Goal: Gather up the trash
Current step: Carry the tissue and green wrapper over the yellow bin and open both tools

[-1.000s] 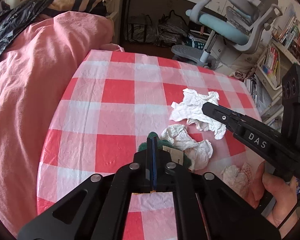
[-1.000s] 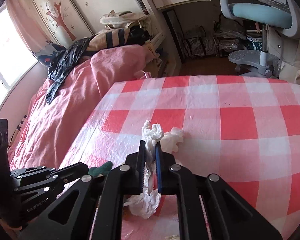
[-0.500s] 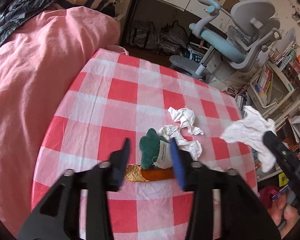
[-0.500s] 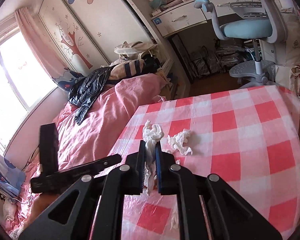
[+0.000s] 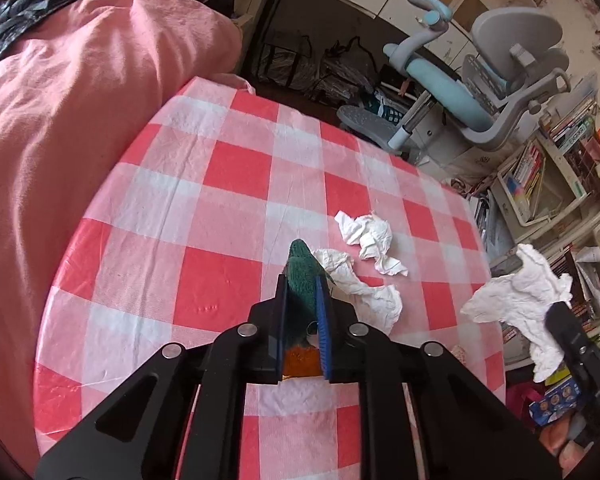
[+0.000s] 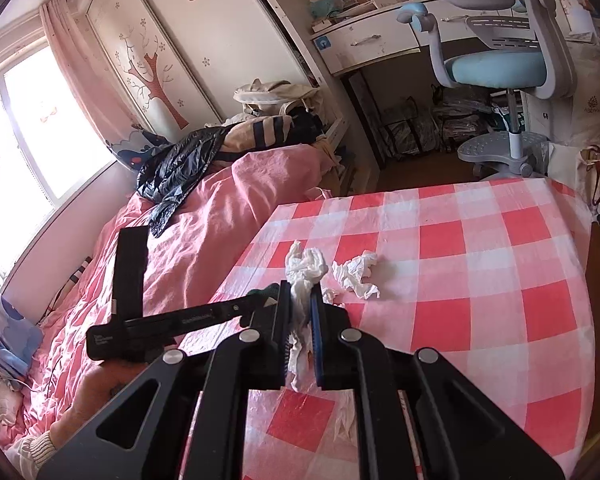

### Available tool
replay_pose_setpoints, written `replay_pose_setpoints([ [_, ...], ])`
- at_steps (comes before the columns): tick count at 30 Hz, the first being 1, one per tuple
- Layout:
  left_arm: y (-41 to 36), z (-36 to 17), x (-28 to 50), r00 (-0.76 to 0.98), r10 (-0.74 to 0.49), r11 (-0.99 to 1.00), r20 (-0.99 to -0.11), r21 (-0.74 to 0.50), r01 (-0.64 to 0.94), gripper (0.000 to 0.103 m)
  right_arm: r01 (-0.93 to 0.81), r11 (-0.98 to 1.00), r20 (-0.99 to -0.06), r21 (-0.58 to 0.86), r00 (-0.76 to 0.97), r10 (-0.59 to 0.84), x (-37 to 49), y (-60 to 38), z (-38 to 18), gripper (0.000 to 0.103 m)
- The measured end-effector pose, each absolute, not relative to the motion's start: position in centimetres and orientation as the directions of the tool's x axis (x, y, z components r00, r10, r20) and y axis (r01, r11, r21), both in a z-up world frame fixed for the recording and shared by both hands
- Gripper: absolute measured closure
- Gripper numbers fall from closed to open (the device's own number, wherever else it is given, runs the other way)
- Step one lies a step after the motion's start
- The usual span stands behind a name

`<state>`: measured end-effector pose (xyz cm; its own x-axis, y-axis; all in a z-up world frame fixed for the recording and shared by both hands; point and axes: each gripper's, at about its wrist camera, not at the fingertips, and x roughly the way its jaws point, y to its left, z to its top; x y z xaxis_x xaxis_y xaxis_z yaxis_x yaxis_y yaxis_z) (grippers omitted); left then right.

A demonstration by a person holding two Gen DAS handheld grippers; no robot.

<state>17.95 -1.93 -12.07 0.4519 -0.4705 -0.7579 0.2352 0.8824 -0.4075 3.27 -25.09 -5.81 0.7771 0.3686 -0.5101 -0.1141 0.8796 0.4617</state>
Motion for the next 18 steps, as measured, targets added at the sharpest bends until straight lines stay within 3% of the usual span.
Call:
replay_pose_setpoints([
  [3,-1.2,-10.3,17.4,0.483,-0.470,0.882,-0.739,-0.406,0.237,0.091,-0.122,0.884,-0.505,0.450,0.782,0.365,2.9,-25.0,-5.5,0.093],
  [5,-2.0,-8.9,16.5,0.533,-0.377,0.924,-0.758,-0.269,0.272,0.091,-0.124,0.890,-0.506,0.438,0.785,0.358,2.7,-25.0,-5.4,0.093],
  [11,-1.1,-5.0,13.9,0.553,-0.500,0.866,-0.666,-0.385,0.319,0.091,-0.129,0.883,-0.481,0.450,0.799,0.362,1.7,-25.1,-4.6,0.093],
  [18,-2.0,-0.8,8.7,0.600,-0.560,0.828,-0.572,-0.353,0.437,0.091,-0.137,0.904,-0.426,0.406,0.846,0.320,-2.7,-25.9,-1.6,0.093],
])
